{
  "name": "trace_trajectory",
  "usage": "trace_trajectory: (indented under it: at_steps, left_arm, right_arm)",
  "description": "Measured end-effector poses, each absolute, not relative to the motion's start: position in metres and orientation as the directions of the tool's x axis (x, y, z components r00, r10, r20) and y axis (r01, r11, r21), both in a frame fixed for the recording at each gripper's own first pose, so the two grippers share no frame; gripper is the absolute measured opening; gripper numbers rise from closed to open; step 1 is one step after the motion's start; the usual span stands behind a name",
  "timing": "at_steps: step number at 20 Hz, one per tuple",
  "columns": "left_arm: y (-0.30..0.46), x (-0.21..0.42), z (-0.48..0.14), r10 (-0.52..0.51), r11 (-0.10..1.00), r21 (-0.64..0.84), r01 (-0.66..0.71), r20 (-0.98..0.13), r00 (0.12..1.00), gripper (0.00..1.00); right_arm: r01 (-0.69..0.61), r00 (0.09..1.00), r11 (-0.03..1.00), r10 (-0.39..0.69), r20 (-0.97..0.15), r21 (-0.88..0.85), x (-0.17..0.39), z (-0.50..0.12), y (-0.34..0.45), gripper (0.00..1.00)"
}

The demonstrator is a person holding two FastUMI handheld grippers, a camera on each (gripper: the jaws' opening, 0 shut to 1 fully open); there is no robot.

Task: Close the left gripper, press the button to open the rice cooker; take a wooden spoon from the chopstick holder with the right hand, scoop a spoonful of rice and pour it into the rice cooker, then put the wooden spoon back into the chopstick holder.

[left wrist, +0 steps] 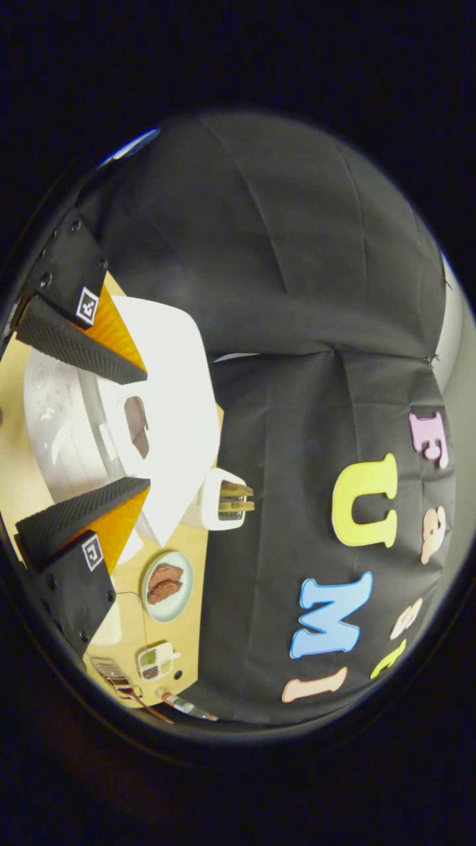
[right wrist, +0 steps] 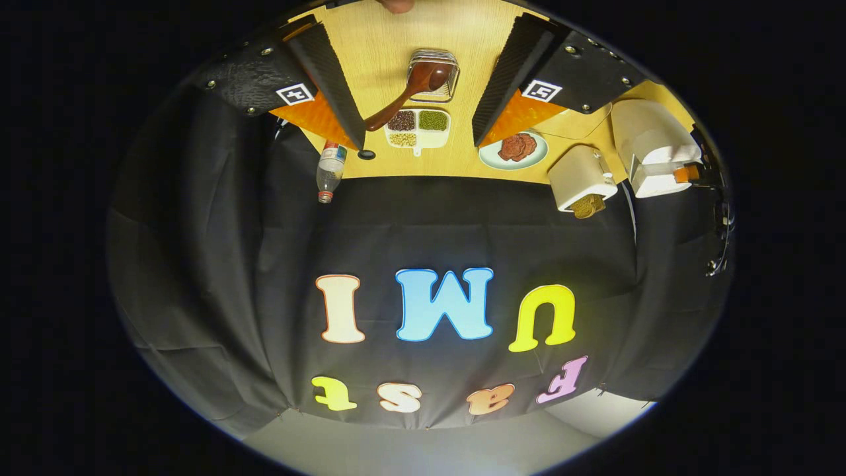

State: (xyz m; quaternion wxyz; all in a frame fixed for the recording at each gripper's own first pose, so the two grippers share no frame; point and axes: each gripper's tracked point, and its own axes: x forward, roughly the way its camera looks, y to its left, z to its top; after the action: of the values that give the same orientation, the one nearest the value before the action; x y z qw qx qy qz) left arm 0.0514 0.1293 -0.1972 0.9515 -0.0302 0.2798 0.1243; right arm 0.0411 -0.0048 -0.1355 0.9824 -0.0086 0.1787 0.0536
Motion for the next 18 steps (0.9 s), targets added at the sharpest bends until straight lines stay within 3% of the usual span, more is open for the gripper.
trace_trajectory:
  at_steps: [7,8,15,16,18]
  left_arm:
    - [0.126,0.051,-0.215,0.164,0.976,-0.019,-0.216,-0.586,0.794,0.96]
    - [0.126,0.052,-0.216,0.160,0.975,-0.032,-0.218,-0.576,0.802,1.00]
    - [0.124,0.051,-0.206,0.164,0.983,0.014,-0.185,-0.530,0.832,1.00]
    - [0.125,0.050,-0.204,0.170,0.982,0.017,-0.190,-0.535,0.828,0.96]
    - [0.128,0.051,-0.188,0.185,0.979,0.021,-0.201,-0.499,0.847,1.00]
  right_arm:
    - [-0.113,0.928,0.994,0.103,-0.358,-0.006,0.037,-0.136,-0.005,0.99]
    - [-0.116,0.928,0.993,0.107,-0.357,-0.006,0.036,-0.135,-0.002,0.99]
    - [-0.166,0.933,0.986,0.159,-0.322,0.004,0.034,-0.120,0.020,0.99]
    - [-0.171,0.935,0.985,0.163,-0.316,0.003,0.033,-0.116,0.022,0.99]
    - [-0.176,0.938,0.984,0.169,-0.304,0.004,0.034,-0.110,0.023,0.99]
